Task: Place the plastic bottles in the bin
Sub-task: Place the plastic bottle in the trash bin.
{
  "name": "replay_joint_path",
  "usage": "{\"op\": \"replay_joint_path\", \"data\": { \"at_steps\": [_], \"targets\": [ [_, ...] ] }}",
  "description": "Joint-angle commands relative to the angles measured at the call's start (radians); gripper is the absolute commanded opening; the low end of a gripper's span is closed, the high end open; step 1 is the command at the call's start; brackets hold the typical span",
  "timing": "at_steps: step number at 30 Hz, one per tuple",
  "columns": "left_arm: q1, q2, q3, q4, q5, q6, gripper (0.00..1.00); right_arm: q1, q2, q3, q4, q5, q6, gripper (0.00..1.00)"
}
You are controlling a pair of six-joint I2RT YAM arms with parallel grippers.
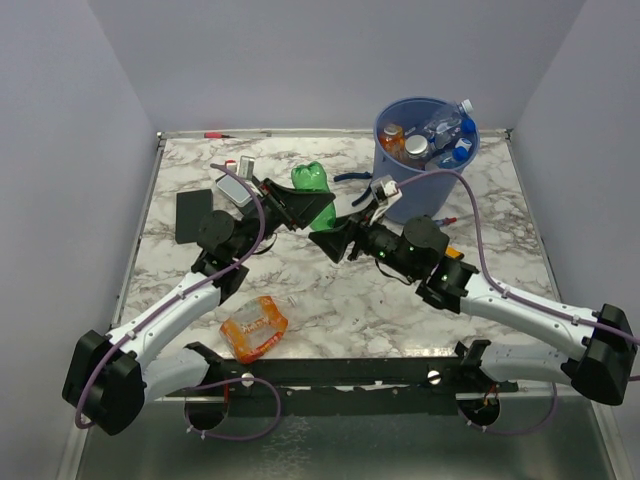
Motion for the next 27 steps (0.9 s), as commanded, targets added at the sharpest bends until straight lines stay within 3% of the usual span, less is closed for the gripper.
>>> {"op": "replay_joint_path", "data": {
  "at_steps": [1, 5, 7, 8, 10, 11, 14, 17, 22, 27],
  "targets": [
    [-0.007, -0.014, -0.002, 0.034, 0.033, -0.014, 0.29, 0.007, 0.021, 0.06, -0.045, 0.019, -0.056, 0.58],
    [-0.012, -0.019, -0.003, 0.034, 0.023, -0.014, 0.29, 0.007, 0.036, 0.093, -0.09, -0.02, -0.069, 0.49],
    [-0.014, -0.021, -0.002, 0.034, 0.021, -0.012, 0.34, 0.007, 0.035, 0.096, -0.104, -0.022, -0.069, 0.35],
    [-0.014, -0.023, -0.002, 0.034, 0.021, -0.007, 0.47, 0.007, 0.026, 0.096, -0.12, -0.022, -0.071, 0.28],
    [-0.014, -0.041, -0.01, 0.021, -0.005, 0.014, 0.91, 0.007, -0.006, 0.098, -0.164, 0.008, -0.089, 0.17],
    [-0.013, -0.058, -0.014, -0.006, -0.042, 0.036, 0.98, 0.007, -0.032, 0.104, -0.196, 0.041, -0.103, 0.13],
    [-0.012, -0.156, -0.003, -0.152, -0.207, 0.139, 0.99, 0.007, -0.106, 0.177, -0.359, 0.148, -0.174, 0.01],
    [-0.011, -0.238, 0.023, -0.286, -0.342, 0.251, 0.99, 0.007, -0.138, 0.305, -0.534, 0.266, -0.265, 0.01],
    [-0.011, -0.297, 0.068, -0.495, -0.54, 0.483, 0.99, -0.033, -0.041, 0.651, -0.837, 0.639, -0.387, 0.01],
    [-0.011, -0.251, 0.083, -0.715, -0.769, 0.629, 0.99, -0.393, 0.115, 0.915, -1.029, 0.381, -0.291, 0.01]
  ]
}}
